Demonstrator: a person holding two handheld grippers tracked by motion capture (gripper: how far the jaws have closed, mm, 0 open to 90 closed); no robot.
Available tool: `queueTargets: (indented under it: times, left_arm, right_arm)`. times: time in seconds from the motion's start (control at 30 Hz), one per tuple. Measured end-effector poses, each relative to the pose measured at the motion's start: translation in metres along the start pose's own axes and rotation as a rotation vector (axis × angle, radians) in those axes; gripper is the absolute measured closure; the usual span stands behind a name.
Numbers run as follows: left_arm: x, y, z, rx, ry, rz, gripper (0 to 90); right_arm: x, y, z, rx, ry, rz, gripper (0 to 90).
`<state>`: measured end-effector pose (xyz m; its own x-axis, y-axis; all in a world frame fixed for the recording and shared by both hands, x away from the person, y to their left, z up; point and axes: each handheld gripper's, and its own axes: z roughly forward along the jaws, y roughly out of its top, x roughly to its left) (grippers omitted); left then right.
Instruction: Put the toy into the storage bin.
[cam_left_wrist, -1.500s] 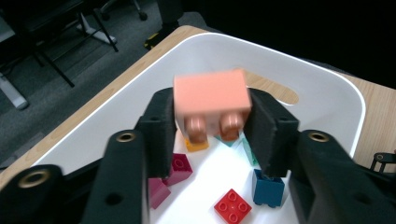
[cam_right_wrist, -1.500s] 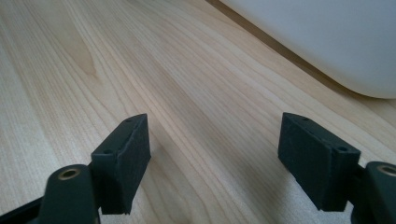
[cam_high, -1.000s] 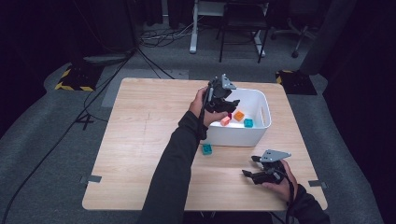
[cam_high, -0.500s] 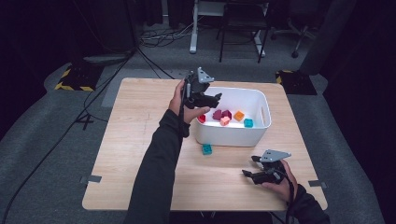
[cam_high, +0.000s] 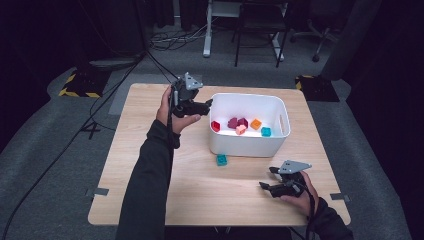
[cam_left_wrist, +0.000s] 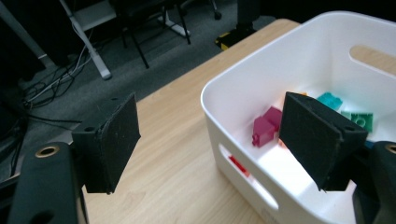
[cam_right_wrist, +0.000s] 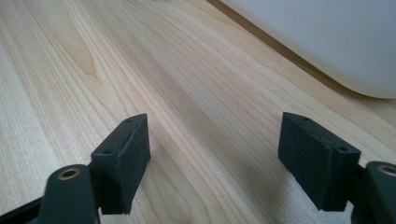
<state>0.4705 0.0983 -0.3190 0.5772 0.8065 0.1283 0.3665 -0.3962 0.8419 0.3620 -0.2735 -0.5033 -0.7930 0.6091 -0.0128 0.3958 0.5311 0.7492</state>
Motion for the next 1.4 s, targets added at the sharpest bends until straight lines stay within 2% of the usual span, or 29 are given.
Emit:
queueTargets:
  times: [0.1, 0.2, 0.27, 0.3, 0.4, 0.43, 0.5, 0.57, 0.63, 0.67, 0.77, 0.8, 0.9, 0.97, 1.0, 1.07, 1.27, 1.33, 1.4]
  left_arm:
    - [0.0, -0.014, 0.001, 0.038, -0.008, 0.016, 19.7]
    - [0.0, -0.029, 0.003, 0.044, -0.013, 0.015, 19.4]
    - [-0.001, -0.042, 0.005, 0.07, -0.04, 0.02, 19.5]
    - [-0.003, -0.048, 0.007, 0.071, -0.043, 0.005, 19.5]
    - [-0.005, -0.065, 0.011, 0.107, -0.058, 0.024, 19.5]
    - [-0.006, -0.071, 0.012, 0.106, -0.057, 0.026, 19.5]
    - [-0.01, -0.081, 0.014, 0.126, -0.079, 0.021, 19.5]
    - [-0.013, -0.091, 0.015, 0.131, -0.094, 0.021, 19.5]
    - [-0.017, -0.103, 0.017, 0.127, -0.116, -0.002, 19.5]
    - [-0.019, -0.107, 0.018, 0.132, -0.12, -0.001, 19.5]
    - [-0.026, -0.123, 0.021, 0.142, -0.152, -0.007, 19.7]
    - [-0.029, -0.128, 0.023, 0.147, -0.176, -0.017, 19.8]
    - [-0.038, -0.14, 0.026, 0.146, -0.197, -0.027, 19.8]
    - [-0.045, -0.146, 0.028, 0.168, -0.229, -0.012, 19.8]
    - [-0.049, -0.149, 0.031, 0.163, -0.234, -0.013, 19.8]
    - [-0.057, -0.152, 0.034, 0.172, -0.248, 0.016, 20.6]
    - [-0.079, -0.154, 0.042, 0.176, -0.304, 0.021, 21.9]
    - [-0.087, -0.154, 0.047, 0.19, -0.312, 0.039, 22.0]
    - [-0.094, -0.153, 0.053, 0.212, -0.313, 0.074, 22.3]
  right_arm:
    - [0.0, 0.0, 0.0, 0.0, 0.001, 0.001, 25.2]
    - [0.0, 0.0, 0.0, 0.001, 0.001, 0.001, 25.2]
    - [0.0, 0.0, 0.0, 0.001, 0.001, 0.001, 25.2]
    - [0.0, 0.0, 0.0, 0.001, 0.001, 0.001, 25.2]
    - [0.0, 0.0, 0.0, 0.001, 0.0, 0.001, 25.2]
    - [0.0, 0.0, 0.0, 0.001, 0.0, 0.001, 25.1]
    - [0.0, 0.0, 0.0, 0.001, 0.0, 0.001, 25.2]
    - [0.0, 0.0, 0.0, 0.001, 0.001, 0.002, 25.1]
    - [0.0, 0.0, 0.0, 0.0, 0.001, 0.002, 25.2]
    - [0.0, 0.0, 0.0, 0.001, 0.0, 0.001, 25.2]
    - [0.0, 0.0, 0.0, 0.001, 0.0, 0.001, 25.2]
    - [0.0, 0.0, 0.0, 0.001, 0.0, 0.001, 25.2]
    - [0.0, 0.0, 0.0, 0.001, 0.001, 0.002, 25.2]
    - [0.0, 0.0, 0.0, 0.001, 0.0, 0.002, 25.2]
    - [0.0, 0.0, 0.0, 0.001, 0.001, 0.002, 25.2]
    - [0.0, 0.0, 0.0, 0.001, 0.0, 0.002, 25.2]
    - [0.0, 0.0, 0.0, 0.001, 0.001, 0.002, 25.2]
    - [0.0, 0.0, 0.0, 0.001, 0.0, 0.002, 25.2]
    - [0.0, 0.0, 0.0, 0.0, 0.001, 0.002, 25.1]
